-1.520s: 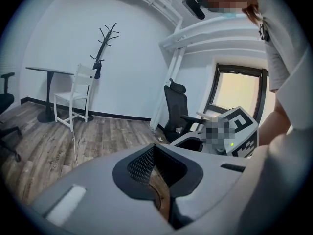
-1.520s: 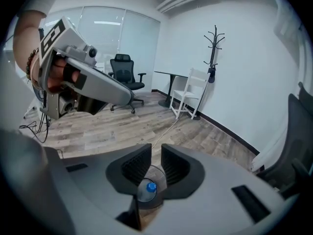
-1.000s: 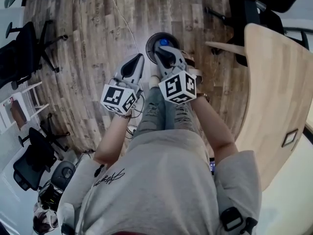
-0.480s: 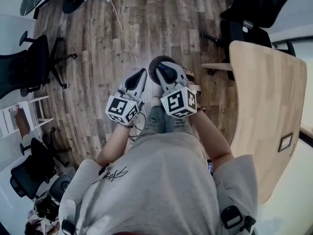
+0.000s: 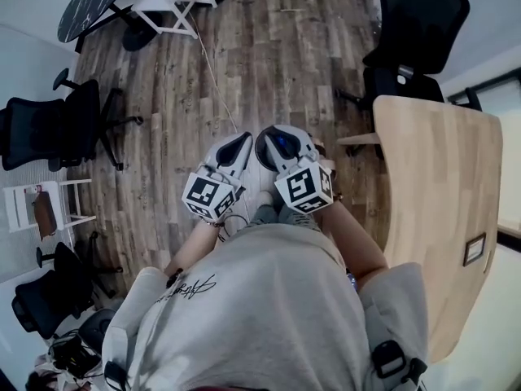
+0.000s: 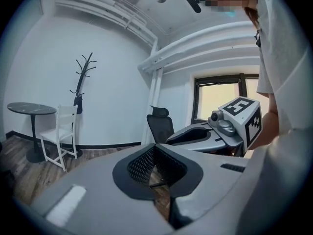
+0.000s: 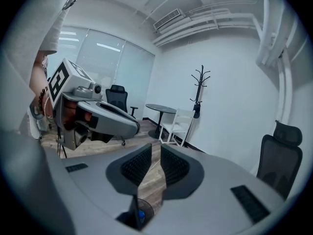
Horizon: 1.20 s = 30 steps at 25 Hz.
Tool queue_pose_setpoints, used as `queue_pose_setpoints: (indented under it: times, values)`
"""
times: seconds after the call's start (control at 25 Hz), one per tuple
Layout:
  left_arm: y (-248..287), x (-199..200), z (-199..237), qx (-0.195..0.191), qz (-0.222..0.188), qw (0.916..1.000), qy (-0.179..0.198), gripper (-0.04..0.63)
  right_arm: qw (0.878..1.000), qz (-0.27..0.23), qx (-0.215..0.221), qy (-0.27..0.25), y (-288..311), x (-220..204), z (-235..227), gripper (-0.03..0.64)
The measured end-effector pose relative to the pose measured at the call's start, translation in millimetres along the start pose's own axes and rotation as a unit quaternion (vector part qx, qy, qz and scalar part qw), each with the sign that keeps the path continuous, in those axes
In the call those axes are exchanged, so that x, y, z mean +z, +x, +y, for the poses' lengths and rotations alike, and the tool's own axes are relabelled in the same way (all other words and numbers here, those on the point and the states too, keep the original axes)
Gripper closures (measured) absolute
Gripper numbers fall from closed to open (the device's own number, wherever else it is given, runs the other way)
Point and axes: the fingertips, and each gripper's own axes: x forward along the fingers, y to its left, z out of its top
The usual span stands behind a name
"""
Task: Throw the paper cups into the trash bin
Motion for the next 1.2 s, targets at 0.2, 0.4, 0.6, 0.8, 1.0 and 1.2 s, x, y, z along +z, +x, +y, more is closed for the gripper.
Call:
queue_pose_setpoints:
  times: [0.2, 0.4, 0.6, 0.8, 1.0, 1.2]
  values:
    - [-6.9, 20.5, -10.8, -0.002, -0.015, 0.9997, 0.020, 0.592, 1.000, -0.024, -0.002, -0.003, -11.7, 18.9, -2.7, 0.557]
    - [-13.7, 37.2, -19.0, -0.004, -0.023, 0.9991, 0.034, 0.592, 0.999, -0.044, 0.001, 0.005, -23.4, 36.3, -3.0, 0.557]
    - [-17.7, 52.2, -22.5, -0.002, -0.036, 0.9981, 0.051, 0.592, 0.998, -0.066, -0.001, 0.015, -36.0, 50.6, -8.1, 0.557]
    - [-15.4, 65.7, -26.8, -0.004, -0.049, 0.9970, 0.061, 0.592, 0.996, -0.088, -0.012, 0.019, -47.0, 67.3, -19.8, 0.558]
    - [-18.6, 77.6, -30.0, -0.005, -0.057, 0.9962, 0.066, 0.592, 0.995, -0.098, -0.010, 0.007, -52.2, 75.1, -19.6, 0.558]
    - [-22.0, 83.9, -30.1, -0.004, -0.062, 0.9955, 0.071, 0.592, 0.994, -0.108, -0.008, 0.006, -58.1, 82.7, -19.6, 0.568]
